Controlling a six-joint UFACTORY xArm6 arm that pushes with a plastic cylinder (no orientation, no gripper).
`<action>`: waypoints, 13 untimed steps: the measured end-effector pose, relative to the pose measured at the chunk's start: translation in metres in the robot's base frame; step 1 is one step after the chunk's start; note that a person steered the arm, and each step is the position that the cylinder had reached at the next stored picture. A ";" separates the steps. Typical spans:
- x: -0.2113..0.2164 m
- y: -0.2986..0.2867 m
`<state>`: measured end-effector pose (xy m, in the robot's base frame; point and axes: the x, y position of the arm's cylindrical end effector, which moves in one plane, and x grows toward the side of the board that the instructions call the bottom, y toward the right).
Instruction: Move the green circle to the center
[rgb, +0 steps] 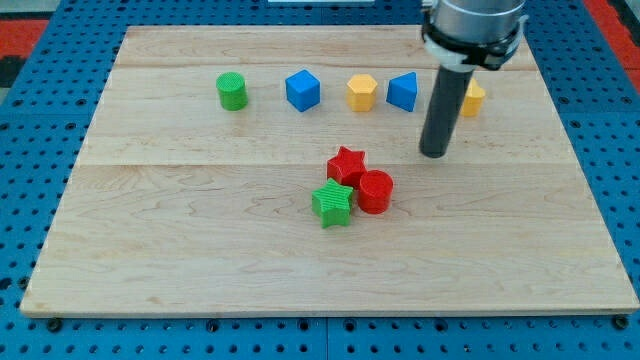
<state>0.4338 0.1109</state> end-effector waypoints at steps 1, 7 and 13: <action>0.002 -0.056; -0.129 -0.226; 0.006 -0.232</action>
<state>0.4394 -0.1214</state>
